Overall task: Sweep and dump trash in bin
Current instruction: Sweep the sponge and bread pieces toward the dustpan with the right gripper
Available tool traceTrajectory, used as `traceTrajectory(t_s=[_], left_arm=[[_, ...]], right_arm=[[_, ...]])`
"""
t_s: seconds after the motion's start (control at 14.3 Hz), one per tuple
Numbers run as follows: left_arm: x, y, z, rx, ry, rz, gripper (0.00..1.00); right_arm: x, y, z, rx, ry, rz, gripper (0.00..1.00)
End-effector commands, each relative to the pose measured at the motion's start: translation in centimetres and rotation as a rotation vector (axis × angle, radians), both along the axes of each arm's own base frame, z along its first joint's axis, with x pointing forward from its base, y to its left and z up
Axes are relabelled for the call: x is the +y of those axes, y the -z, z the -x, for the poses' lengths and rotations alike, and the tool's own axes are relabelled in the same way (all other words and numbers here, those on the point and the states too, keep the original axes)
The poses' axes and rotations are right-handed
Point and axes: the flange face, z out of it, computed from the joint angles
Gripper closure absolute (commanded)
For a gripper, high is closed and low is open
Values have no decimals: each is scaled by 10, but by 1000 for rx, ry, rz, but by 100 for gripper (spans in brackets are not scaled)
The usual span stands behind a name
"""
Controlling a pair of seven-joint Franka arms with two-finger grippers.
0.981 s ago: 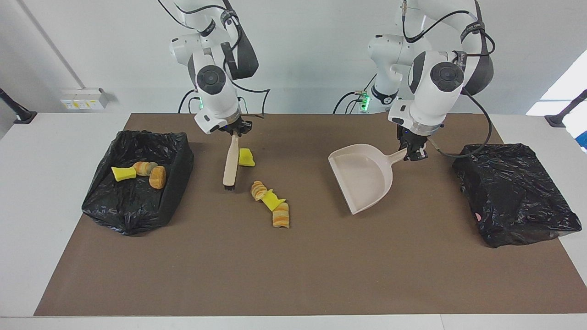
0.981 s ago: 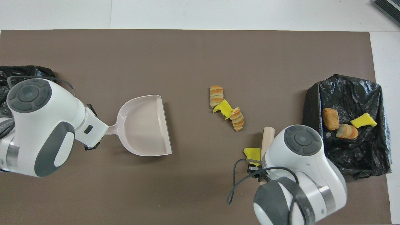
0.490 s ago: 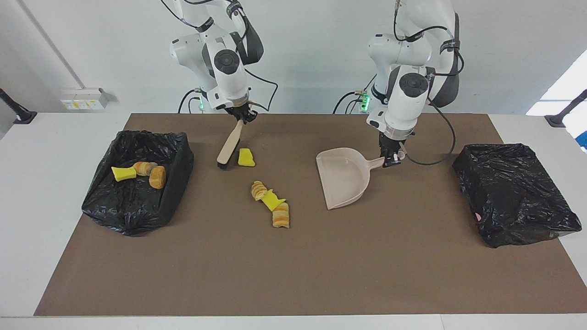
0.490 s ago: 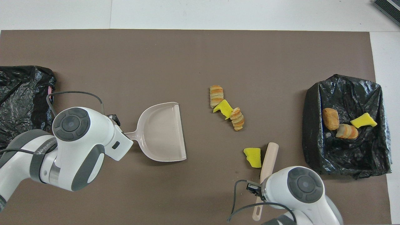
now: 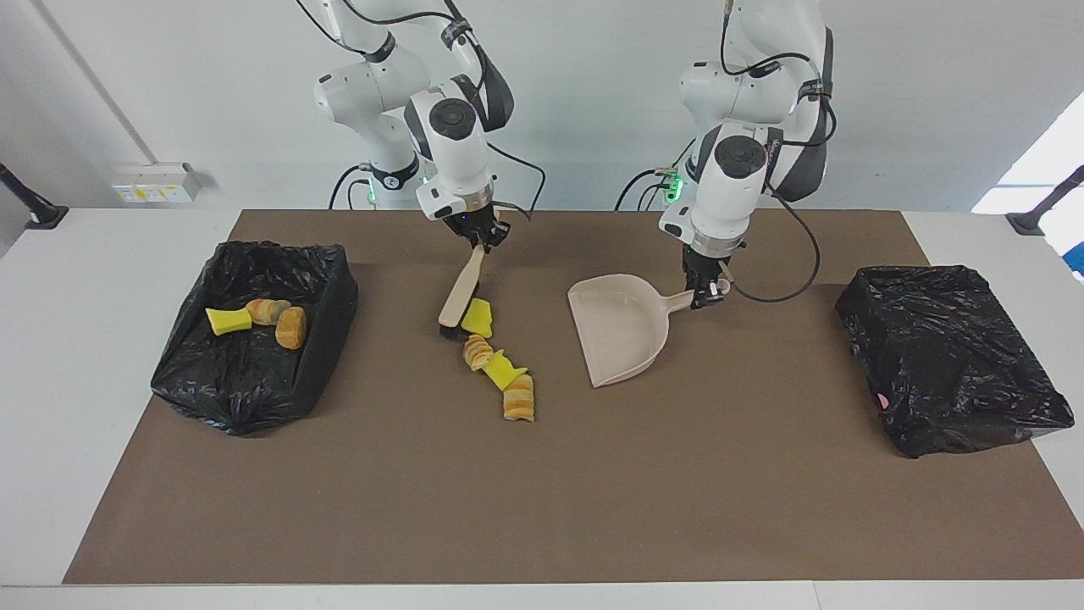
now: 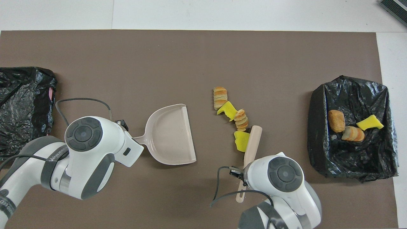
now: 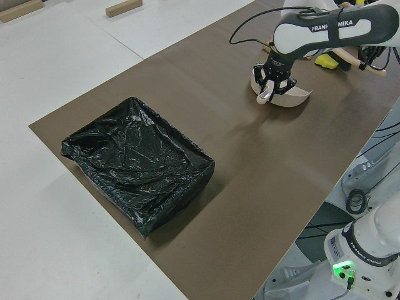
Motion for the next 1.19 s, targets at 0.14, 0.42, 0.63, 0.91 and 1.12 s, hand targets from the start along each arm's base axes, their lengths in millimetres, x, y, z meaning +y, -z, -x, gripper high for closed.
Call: traceTrajectory(t_s=[0.14,0.42,0.63,0.91,1.12], left_arm=[[-6,3,12,-33,-49,18,100],[-7,2,11,-46,-128,24,100],[-6,2,11,-46,-134,24,100],[-7,3,11,-47,-189,25,100],[-7,2,11,-50,-224,27,100]], right_arm=[[55,-6,-53,3,-129,-55,100],[56,-68,-67,66,-281,-45,100],[29,-75,-83,43,-435,48,100],[-25,-73,-121,0,-654,94,100],[-67,-74,-163,-13,-737,115,100]])
